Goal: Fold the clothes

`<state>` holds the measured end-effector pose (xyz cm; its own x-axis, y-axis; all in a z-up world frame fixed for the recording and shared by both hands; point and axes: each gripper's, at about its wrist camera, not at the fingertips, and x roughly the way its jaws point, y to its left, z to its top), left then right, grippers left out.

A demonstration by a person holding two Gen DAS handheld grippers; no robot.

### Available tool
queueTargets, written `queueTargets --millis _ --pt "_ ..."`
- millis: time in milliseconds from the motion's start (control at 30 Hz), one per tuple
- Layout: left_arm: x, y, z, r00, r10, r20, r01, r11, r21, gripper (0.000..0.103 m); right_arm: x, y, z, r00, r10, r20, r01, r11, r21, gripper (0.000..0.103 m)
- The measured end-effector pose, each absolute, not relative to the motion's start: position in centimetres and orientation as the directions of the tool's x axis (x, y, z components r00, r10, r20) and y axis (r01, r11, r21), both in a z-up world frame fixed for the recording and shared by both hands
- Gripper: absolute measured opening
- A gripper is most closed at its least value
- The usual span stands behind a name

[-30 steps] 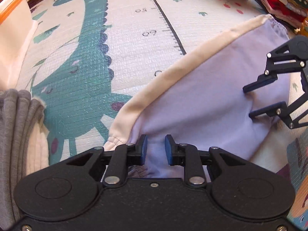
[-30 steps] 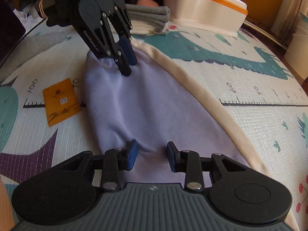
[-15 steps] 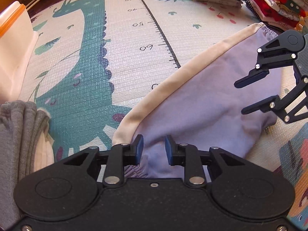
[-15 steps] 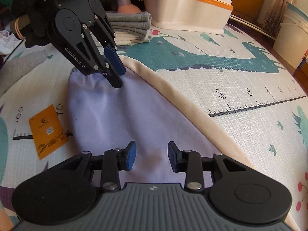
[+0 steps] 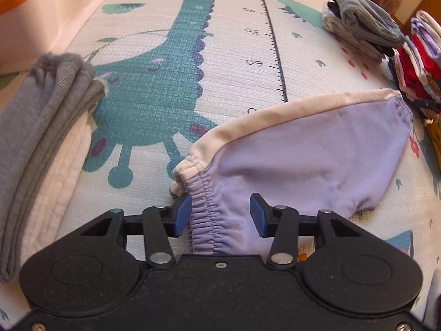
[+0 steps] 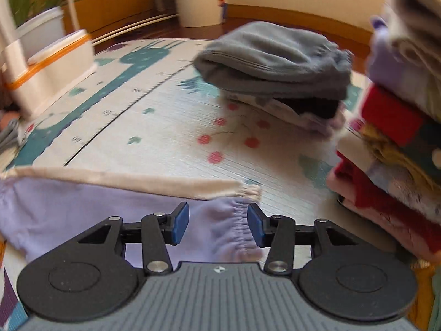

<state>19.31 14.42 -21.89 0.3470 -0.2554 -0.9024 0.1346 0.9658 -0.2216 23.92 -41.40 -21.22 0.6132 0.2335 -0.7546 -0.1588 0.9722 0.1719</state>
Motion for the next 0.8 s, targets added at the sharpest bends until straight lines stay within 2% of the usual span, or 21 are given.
queueTargets --millis 67,200,267,367,433,500,533,600,633,800 --pt "19.0 15.1 -22.1 0.342 -0.262 -0.903 0.056 0.964 -0.259 0.047 24.9 -43.5 -22.7 0.585 0.278 -0.762 -0.101 0.957 0.272 0.053" --pt "18.0 16.4 -22.0 0.355 -0.301 -0.885 -0.041 0.941 -0.337 0.051 26.0 -44.6 -25.6 0.537 0.327 -0.778 -0.052 0.933 0.356 0.054" --pt "17.5 17.4 -22.2 0.364 -0.327 -0.872 -0.101 0.917 -0.386 0.054 26.0 -44.3 -26.5 0.522 0.35 -0.778 -0.066 0.926 0.372 0.05" --pt "17.2 18.5 -23.2 0.364 -0.329 -0.872 -0.174 0.895 -0.41 0.055 26.2 -43.1 -27.5 0.479 0.348 -0.806 -0.129 0.936 0.328 0.036" --pt "17.4 18.6 -24.0 0.338 -0.359 -0.87 -0.188 0.88 -0.436 0.055 26.1 -43.2 -27.6 0.477 0.351 -0.806 -0.132 0.935 0.329 0.035" --pt "17.7 17.8 -24.7 0.314 -0.346 -0.884 -0.149 0.902 -0.405 0.055 26.0 -43.3 -27.5 0.474 0.355 -0.806 -0.127 0.933 0.337 0.032" --pt "17.8 17.4 -25.0 0.303 -0.336 -0.892 -0.126 0.913 -0.387 0.053 25.9 -43.3 -27.4 0.469 0.355 -0.809 -0.12 0.933 0.341 0.031" --pt "17.9 16.7 -25.3 0.293 -0.323 -0.9 -0.066 0.932 -0.356 0.042 25.7 -43.4 -27.3 0.46 0.356 -0.813 -0.106 0.931 0.348 0.03" --pt "17.8 16.4 -25.2 0.297 -0.321 -0.899 -0.025 0.939 -0.344 0.032 25.4 -43.3 -27.3 0.448 0.363 -0.817 -0.095 0.928 0.36 0.03" --pt "18.8 18.8 -24.8 0.288 -0.31 -0.906 0.051 0.95 -0.309 0.027 23.5 -42.9 -27.2 0.374 0.415 -0.83 -0.033 0.9 0.435 0.028"
